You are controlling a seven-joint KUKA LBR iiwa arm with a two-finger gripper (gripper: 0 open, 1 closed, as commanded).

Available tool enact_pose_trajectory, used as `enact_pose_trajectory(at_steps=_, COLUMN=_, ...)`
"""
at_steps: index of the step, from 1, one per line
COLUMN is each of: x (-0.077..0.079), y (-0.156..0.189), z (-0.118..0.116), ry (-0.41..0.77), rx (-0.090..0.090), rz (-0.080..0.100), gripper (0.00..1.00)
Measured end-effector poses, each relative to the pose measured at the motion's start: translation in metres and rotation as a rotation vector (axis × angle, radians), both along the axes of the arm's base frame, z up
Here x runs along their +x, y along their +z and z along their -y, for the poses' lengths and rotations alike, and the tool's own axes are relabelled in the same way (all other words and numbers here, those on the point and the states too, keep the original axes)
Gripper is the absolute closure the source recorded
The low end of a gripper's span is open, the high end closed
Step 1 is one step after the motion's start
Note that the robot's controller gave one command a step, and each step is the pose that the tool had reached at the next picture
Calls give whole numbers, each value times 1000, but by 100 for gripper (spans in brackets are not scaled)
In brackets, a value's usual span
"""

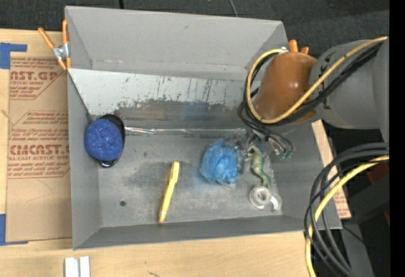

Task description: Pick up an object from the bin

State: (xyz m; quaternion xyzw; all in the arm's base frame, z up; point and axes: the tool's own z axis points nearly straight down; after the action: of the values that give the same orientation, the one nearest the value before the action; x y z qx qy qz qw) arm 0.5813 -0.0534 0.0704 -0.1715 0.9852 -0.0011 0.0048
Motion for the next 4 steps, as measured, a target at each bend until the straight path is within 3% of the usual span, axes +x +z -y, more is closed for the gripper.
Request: enact_pose_trajectory(at_steps=4, x=5, y=5, z=0, ry=18, rx=0, rz=-1, gripper=100)
